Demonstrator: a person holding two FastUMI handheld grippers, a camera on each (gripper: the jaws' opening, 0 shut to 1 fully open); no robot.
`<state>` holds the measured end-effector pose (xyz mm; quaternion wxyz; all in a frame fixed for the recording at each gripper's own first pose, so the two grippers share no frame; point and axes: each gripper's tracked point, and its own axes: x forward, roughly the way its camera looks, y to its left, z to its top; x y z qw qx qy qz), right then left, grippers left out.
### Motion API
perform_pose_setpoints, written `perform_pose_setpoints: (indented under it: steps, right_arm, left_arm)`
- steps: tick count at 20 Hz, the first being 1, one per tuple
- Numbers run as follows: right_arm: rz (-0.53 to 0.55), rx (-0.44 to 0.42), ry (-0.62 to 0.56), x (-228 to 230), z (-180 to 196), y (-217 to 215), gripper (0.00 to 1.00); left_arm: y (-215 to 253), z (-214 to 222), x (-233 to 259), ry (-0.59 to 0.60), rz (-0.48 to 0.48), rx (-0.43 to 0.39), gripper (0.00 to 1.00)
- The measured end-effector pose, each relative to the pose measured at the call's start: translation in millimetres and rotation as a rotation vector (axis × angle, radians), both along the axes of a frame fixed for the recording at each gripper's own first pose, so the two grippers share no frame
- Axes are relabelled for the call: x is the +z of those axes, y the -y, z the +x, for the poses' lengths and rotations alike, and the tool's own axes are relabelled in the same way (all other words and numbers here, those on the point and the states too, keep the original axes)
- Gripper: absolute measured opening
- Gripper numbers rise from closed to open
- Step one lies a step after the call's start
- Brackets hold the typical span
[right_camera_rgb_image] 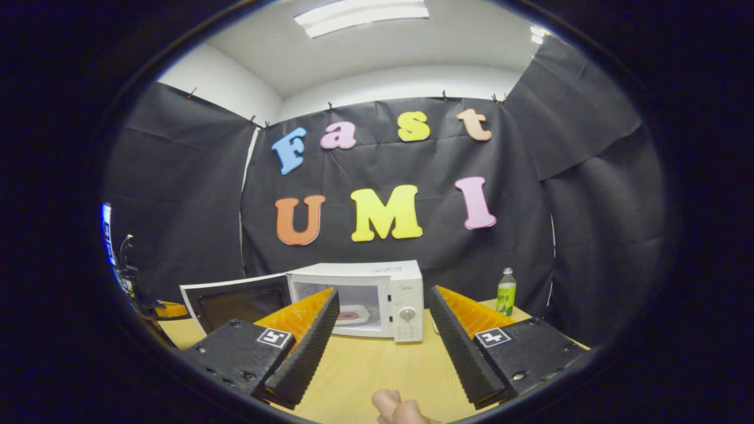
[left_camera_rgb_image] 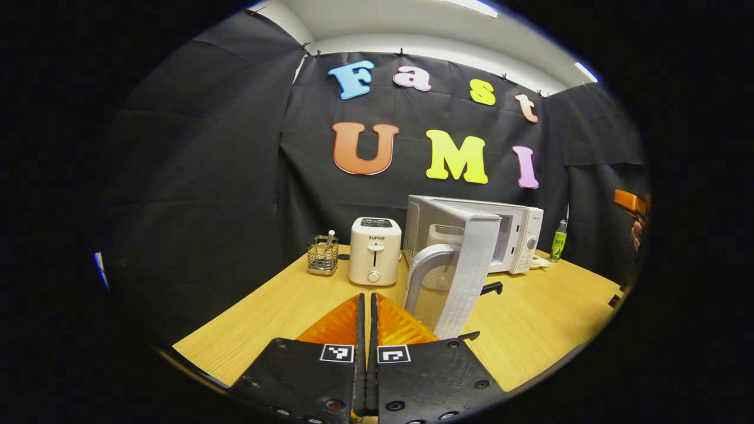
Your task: Open the microwave oven with the left hand, put the food in, and close the microwave oven.
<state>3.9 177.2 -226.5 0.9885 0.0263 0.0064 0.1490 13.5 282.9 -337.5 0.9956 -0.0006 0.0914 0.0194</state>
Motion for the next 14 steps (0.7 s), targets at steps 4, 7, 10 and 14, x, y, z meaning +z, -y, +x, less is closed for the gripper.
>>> perform_pose_setpoints:
  steps: [4, 7, 10, 14]
  right_arm:
    - [-0.007, 0.0, 0.027, 12.0, -18.7, 9.0, 0.93]
    - [-0.007, -0.023, 0.041, 15.9, -22.5, 23.0, 1.0]
    - [0.001, -0.045, 0.048, 16.3, -24.8, 36.2, 0.93]
    - [0.003, -0.084, 0.054, 18.0, -28.1, 59.4, 0.93]
  left_arm:
    - [12.2, 15.1, -8.0, -0.017, 0.01, -0.033, 0.0]
    - [32.5, 19.4, -9.6, -0.012, 0.006, -0.096, 0.0]
    - [37.9, 31.1, -8.9, 0.003, 0.032, -0.072, 0.0]
    - [73.9, 46.6, -16.0, -0.014, -0.034, -0.112, 0.0]
